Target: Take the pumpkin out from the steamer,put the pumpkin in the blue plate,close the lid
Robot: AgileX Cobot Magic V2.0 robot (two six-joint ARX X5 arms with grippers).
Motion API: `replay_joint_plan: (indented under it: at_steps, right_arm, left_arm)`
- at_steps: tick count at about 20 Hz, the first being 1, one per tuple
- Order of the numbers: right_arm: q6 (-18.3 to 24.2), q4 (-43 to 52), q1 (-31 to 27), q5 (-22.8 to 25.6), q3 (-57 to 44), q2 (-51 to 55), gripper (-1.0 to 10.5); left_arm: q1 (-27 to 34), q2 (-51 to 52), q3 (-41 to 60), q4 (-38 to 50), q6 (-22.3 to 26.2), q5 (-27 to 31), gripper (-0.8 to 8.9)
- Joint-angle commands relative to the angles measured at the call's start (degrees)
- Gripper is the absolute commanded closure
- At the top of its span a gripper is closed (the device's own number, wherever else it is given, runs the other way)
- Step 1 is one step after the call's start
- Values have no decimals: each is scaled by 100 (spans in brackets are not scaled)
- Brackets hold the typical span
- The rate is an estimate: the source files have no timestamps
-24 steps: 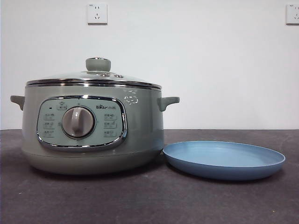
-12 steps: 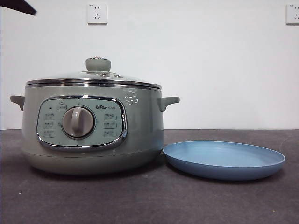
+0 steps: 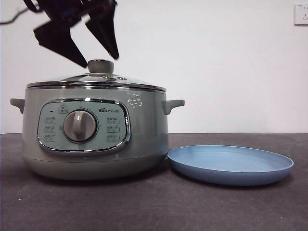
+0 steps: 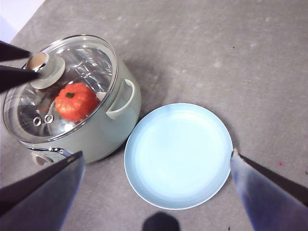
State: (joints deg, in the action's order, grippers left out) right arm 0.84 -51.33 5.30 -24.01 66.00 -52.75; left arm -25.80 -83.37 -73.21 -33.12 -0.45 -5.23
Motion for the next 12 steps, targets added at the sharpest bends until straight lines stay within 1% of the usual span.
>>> replay_joint_plan:
  at_steps: [1,4,5,6,8,9,12]
  right_arm:
    - [-35,17,13,2,24,-9,442]
    - [-33,22,13,9,24,-9,442]
    - [-33,22,13,9,24,-11,442]
    - [-33,22,13,9,24,-13,443]
    - [-33,22,13,11,24,-13,443]
    - [-33,22,13,13,24,-13,443]
    - [-31,22,13,13,24,-13,443]
  left_arm:
    - [-33,-144,-4,140,76,68,378]
    - [-63,-179,-4,229,76,68,385]
    - [-68,-179,-4,243,81,68,451]
    - [-83,-179,-4,225,168,63,572]
    - [-87,-179,-4,188,339,59,772]
    - [-90,-179,-4,173,369,57,829]
    - [-87,-179,-4,162,369,66,822]
